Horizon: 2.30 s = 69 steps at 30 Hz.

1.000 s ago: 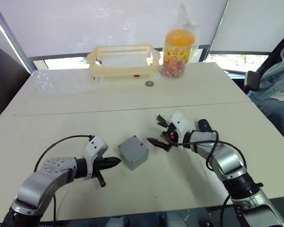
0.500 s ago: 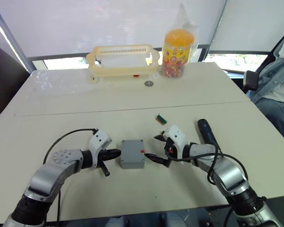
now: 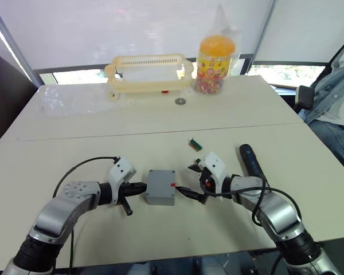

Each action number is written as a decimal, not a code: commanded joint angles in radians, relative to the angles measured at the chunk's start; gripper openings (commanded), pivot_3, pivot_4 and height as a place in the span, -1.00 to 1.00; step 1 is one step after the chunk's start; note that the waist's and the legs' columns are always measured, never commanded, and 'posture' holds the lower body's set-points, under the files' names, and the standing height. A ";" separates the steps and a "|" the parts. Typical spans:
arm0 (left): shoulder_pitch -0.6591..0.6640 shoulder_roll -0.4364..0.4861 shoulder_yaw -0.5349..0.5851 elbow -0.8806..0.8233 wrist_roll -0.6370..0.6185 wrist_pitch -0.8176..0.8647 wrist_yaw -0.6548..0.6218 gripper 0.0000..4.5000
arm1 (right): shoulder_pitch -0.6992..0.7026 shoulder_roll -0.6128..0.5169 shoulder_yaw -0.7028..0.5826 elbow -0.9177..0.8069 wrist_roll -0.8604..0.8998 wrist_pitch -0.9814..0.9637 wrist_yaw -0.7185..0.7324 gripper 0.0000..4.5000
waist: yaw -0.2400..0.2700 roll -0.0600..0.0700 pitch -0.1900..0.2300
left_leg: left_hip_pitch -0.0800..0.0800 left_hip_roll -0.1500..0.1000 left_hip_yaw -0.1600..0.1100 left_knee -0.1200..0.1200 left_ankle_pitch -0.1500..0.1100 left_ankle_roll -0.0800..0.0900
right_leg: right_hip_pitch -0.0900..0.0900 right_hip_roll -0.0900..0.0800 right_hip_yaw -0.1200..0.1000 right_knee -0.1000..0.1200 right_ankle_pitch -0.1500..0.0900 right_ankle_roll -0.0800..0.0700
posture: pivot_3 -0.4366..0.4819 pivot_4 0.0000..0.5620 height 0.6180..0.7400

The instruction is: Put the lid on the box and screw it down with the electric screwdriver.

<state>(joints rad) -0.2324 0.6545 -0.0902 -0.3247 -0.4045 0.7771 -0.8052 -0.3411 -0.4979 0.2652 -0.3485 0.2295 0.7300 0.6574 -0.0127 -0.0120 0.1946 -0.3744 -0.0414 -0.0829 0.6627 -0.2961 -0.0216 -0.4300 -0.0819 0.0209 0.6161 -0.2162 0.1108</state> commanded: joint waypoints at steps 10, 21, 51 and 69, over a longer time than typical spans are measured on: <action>-0.068 0.191 0.182 0.008 -0.150 0.066 -0.153 -1.00 | -0.127 -0.077 -0.256 -0.053 0.248 0.176 0.115 0.97 | 0.000 0.000 0.000 | 0.000 0.000 0.000 0.000 0.000 0.000 | 0.000 0.000 0.000 0.000 0.000 0.000 | -0.05 -0.47 1.00; -0.218 0.222 0.193 -0.014 -0.212 0.099 -0.157 -1.00 | -0.413 -0.017 -0.204 0.467 0.085 -0.097 0.055 0.97 | -0.004 0.000 0.000 | 0.000 0.000 0.002 0.000 0.000 0.000 | 0.000 0.000 -0.001 0.000 0.000 0.000 | -0.05 -0.47 1.00; -0.109 0.156 0.163 -0.120 -0.228 0.111 -0.015 -1.00 | -0.678 0.246 -0.216 1.304 -0.137 -0.629 -0.026 0.97 | -0.033 0.000 0.000 | 0.000 0.000 0.001 -0.002 0.002 -0.004 | -0.005 0.001 0.002 0.005 0.001 -0.001 | -0.05 -0.47 1.00; -0.099 0.139 0.164 -0.115 -0.230 0.105 0.004 -1.00 | -0.682 0.253 -0.234 1.306 -0.143 -0.627 -0.023 -0.99 | -0.033 0.000 0.000 | 0.000 0.000 0.001 -0.002 0.003 -0.005 | -0.005 0.001 0.002 0.006 0.001 -0.001 | -0.05 -0.47 1.00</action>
<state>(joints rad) -0.3277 0.7922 0.0600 -0.4159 -0.6240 0.8921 -0.8029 -1.0012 -0.2466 0.0513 0.9958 0.0786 0.1117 0.6304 -0.0455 -0.0117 0.1948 -0.3748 -0.0415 -0.0817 0.6606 -0.2935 -0.0265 -0.4347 -0.0813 0.0232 0.6218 -0.2151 0.1096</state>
